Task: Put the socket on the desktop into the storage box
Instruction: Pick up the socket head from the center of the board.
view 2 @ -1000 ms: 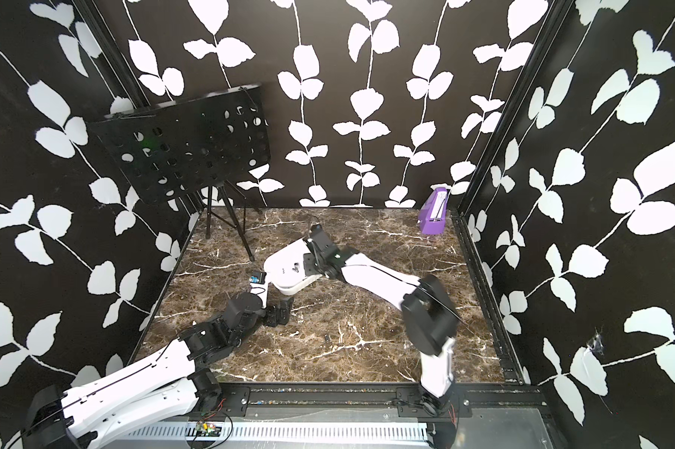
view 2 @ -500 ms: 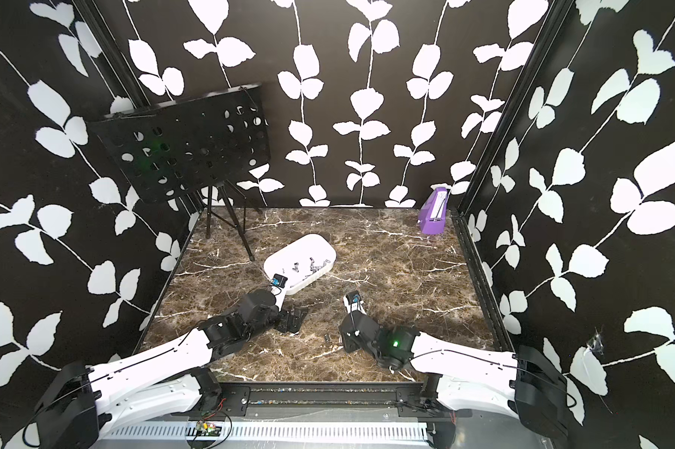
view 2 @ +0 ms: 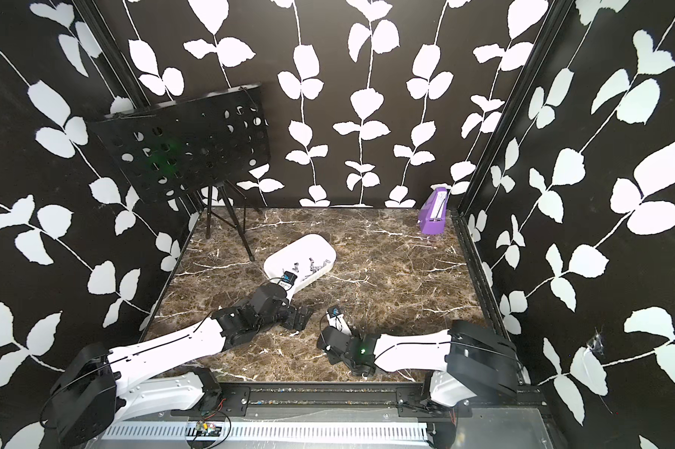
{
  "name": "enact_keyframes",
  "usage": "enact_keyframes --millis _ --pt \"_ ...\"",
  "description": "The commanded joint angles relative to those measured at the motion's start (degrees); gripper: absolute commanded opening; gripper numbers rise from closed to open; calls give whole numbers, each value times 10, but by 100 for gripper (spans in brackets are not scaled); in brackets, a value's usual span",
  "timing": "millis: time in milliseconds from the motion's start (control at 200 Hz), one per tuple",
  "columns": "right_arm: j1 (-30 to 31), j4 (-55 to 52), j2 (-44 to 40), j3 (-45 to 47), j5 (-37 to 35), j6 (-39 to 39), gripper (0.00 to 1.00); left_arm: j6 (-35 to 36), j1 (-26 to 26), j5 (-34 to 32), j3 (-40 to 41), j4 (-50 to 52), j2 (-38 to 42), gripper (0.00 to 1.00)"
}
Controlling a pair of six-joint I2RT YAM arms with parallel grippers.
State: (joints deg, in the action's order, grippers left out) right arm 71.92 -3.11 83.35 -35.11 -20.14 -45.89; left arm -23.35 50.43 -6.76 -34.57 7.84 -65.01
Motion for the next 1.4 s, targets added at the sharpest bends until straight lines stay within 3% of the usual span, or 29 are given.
enact_keyframes --millis 0,310,900,1395 --pt "5 31 23 -31 -7 -3 50 -3 -1 -25 5 10 32 95" --pt "8 4 75 -51 -20 -13 48 -10 -1 -88 27 15 87 96" --pt "22 -17 127 -72 -35 -41 16 -22 -1 -137 46 21 134 97" --pt "17 -33 118 -87 -43 -27 10 -23 -1 -146 47 21 133 97"
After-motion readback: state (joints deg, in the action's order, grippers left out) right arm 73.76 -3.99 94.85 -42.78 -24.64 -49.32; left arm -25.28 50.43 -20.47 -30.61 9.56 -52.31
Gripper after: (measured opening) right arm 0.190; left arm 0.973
